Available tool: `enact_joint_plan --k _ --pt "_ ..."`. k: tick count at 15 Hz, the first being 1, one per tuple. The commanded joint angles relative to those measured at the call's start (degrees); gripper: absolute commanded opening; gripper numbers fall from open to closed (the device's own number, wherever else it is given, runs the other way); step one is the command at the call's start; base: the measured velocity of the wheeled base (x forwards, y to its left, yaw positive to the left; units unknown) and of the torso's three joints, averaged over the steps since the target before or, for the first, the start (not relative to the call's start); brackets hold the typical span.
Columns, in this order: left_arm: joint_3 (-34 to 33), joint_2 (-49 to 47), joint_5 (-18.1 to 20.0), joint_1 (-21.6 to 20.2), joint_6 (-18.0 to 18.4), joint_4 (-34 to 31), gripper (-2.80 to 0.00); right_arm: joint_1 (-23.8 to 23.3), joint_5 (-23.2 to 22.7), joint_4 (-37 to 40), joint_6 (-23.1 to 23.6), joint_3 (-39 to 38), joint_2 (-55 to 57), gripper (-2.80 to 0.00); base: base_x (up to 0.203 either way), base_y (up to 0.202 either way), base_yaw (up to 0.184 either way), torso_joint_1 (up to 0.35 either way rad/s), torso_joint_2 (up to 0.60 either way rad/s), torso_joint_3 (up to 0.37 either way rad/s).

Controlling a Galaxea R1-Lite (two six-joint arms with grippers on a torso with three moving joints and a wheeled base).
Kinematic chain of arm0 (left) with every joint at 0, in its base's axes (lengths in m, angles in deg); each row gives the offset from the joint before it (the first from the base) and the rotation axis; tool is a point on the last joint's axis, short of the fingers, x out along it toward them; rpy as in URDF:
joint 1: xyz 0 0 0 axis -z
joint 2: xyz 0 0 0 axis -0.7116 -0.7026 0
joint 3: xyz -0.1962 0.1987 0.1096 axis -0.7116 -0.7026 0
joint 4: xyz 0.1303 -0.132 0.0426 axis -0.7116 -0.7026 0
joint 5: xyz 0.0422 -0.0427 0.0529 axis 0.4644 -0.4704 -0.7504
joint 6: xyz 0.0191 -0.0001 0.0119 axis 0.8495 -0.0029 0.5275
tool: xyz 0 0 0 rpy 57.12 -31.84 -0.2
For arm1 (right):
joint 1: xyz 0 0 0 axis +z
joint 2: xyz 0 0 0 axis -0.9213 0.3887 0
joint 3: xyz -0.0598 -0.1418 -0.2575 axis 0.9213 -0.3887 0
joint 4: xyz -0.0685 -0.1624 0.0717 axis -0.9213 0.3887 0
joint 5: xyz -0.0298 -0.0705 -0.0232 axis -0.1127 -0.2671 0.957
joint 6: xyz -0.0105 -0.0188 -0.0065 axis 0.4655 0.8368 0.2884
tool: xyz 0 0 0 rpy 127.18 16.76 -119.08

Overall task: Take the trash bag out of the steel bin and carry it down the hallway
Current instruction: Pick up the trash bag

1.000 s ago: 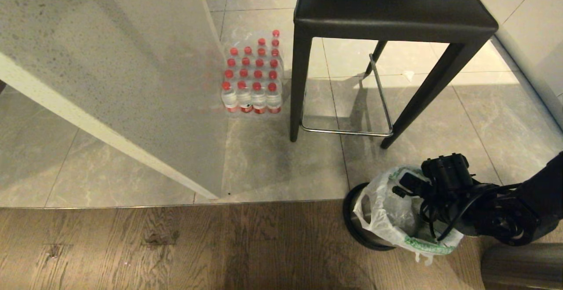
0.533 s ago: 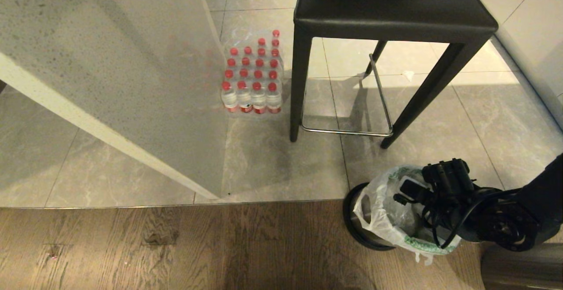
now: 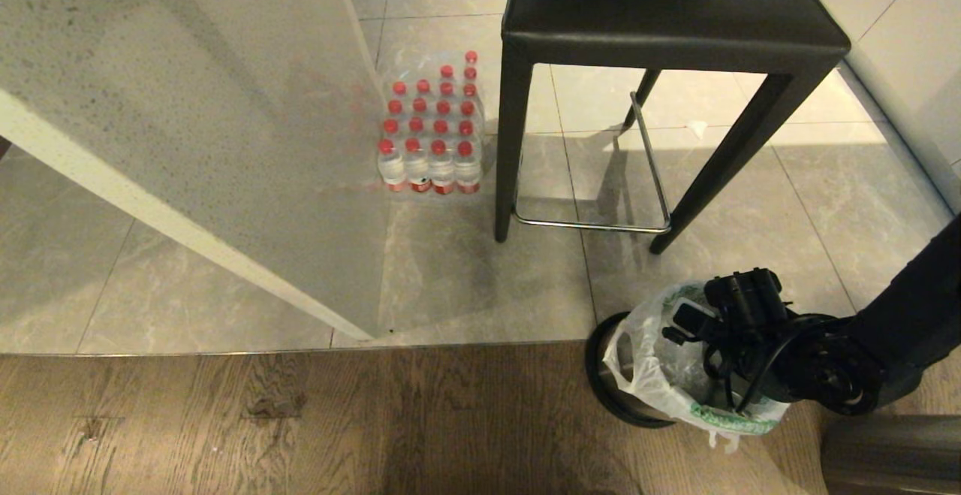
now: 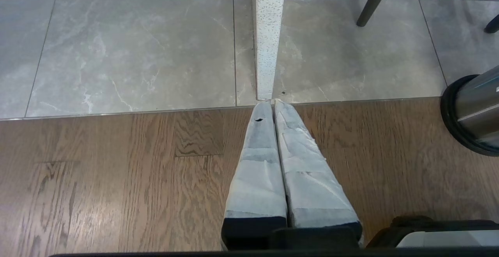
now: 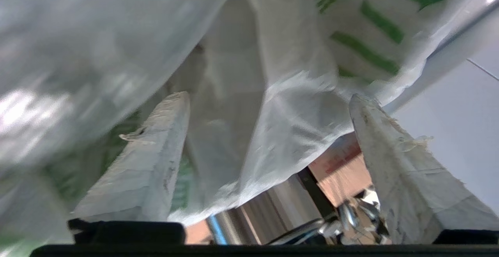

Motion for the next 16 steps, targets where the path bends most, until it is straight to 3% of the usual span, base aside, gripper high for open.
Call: enact_joint_plan --k 1,16 --pt "0.00 0.02 0.00 0.00 -0.04 0.00 -2.80 -0.09 1.62 -0.05 2.21 0.88 0.95 0.00 0.000 0.000 0.000 0.000 0.00 0.000" --pt "0.00 0.02 0.00 0.00 -0.04 0.00 -2.80 -0.43 2.48 -0.41 2.55 2.53 4.31 0.00 0.000 0.000 0.000 0.000 0.00 0.000"
